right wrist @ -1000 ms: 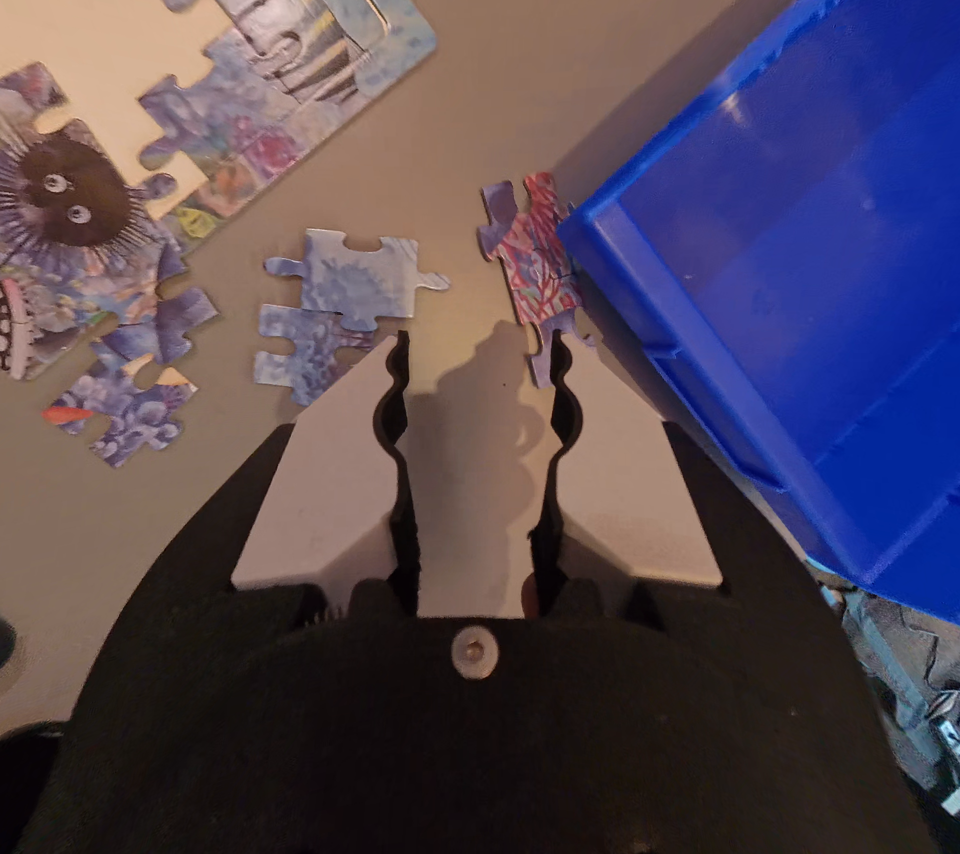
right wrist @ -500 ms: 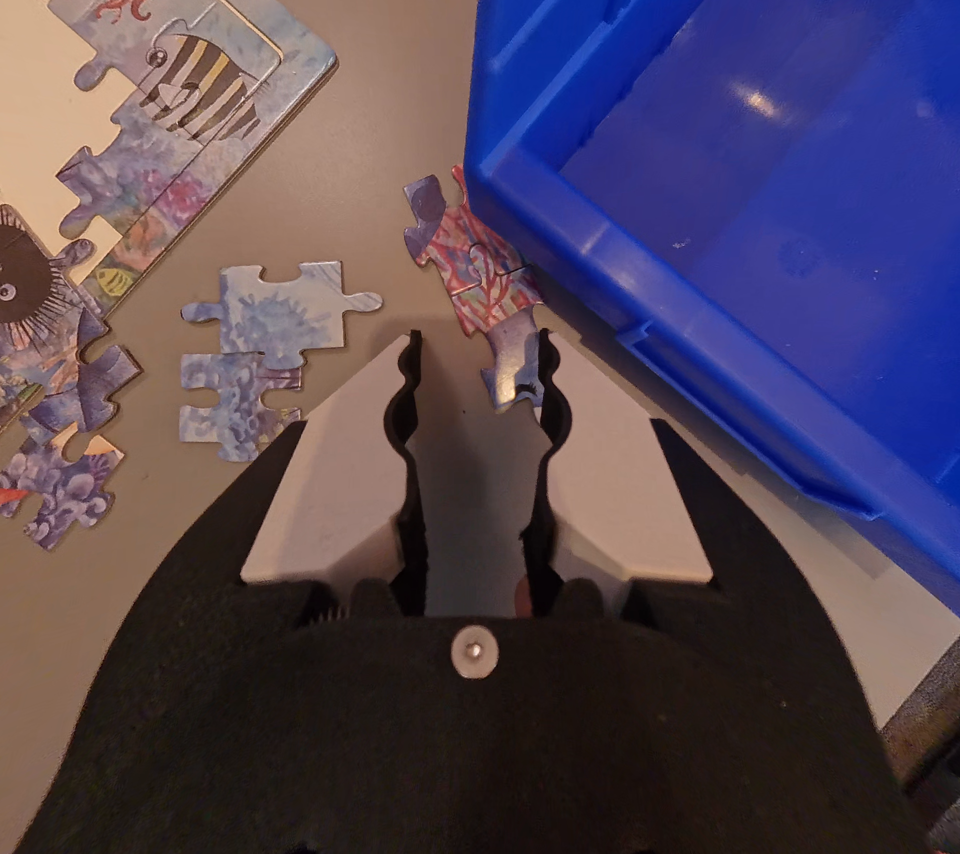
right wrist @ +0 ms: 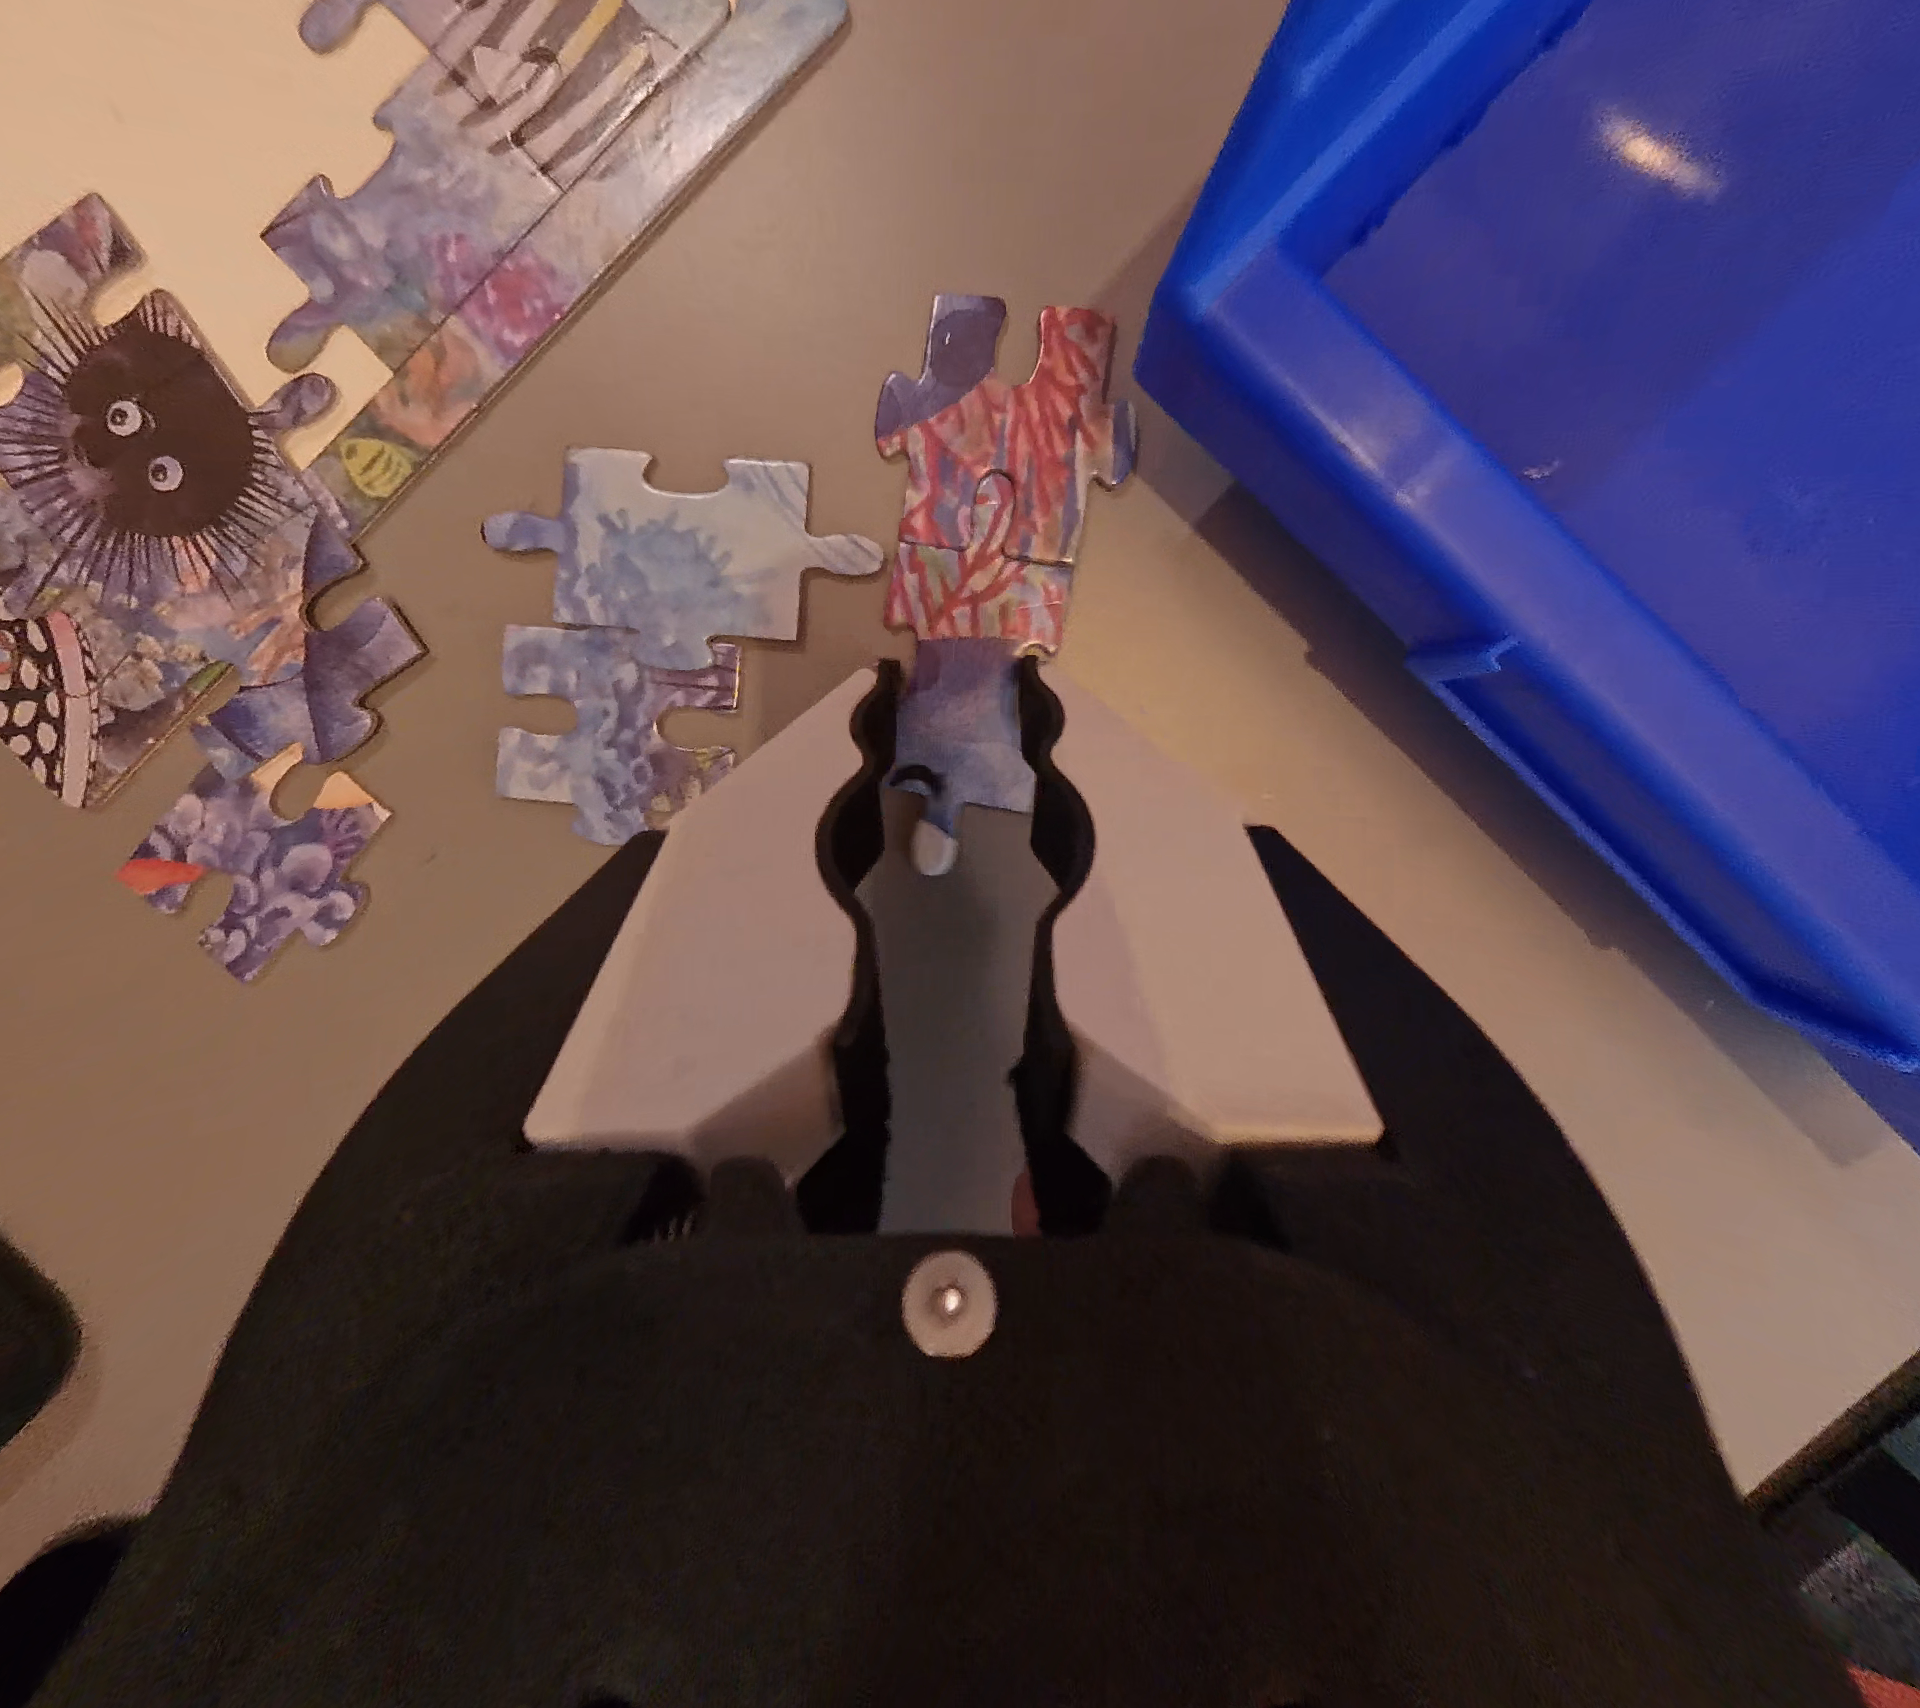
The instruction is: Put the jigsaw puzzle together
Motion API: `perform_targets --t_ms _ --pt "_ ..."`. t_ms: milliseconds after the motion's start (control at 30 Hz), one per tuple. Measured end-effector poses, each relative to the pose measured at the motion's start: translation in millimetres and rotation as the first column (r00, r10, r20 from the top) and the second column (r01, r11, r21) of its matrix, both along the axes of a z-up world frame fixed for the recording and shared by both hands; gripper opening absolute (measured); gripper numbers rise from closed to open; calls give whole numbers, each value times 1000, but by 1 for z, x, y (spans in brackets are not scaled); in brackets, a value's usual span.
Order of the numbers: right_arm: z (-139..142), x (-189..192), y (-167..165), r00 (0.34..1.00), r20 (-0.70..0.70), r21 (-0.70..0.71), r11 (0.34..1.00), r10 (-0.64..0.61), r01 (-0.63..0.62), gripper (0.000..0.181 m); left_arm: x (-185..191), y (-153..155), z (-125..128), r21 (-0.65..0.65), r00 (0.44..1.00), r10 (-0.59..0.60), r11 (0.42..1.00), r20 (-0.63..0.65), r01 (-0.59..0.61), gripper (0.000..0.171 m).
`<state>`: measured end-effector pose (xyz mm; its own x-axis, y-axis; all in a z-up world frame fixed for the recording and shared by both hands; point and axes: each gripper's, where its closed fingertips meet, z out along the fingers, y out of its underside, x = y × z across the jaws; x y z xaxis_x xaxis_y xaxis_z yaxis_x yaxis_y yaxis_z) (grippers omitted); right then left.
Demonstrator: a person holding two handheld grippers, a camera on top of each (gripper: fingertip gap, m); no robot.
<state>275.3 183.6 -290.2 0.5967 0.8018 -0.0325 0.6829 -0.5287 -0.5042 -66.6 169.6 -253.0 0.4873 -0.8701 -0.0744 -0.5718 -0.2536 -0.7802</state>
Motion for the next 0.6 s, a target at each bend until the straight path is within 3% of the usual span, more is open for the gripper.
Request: perform_targets --t_ms 433,500,600 --pt "-1 29 -41 990 133 -126 992 43 -26 19 -68 20 44 81 990 136 987 27 -138 39" --pt "4 35 -41 987 163 -106 994 7 11 34 -73 19 45 72 989 141 987 32 -143 39" --pt "31 11 -33 993 116 20 1000 7 -9 33 -65 13 36 38 994 108 993 22 -108 41"
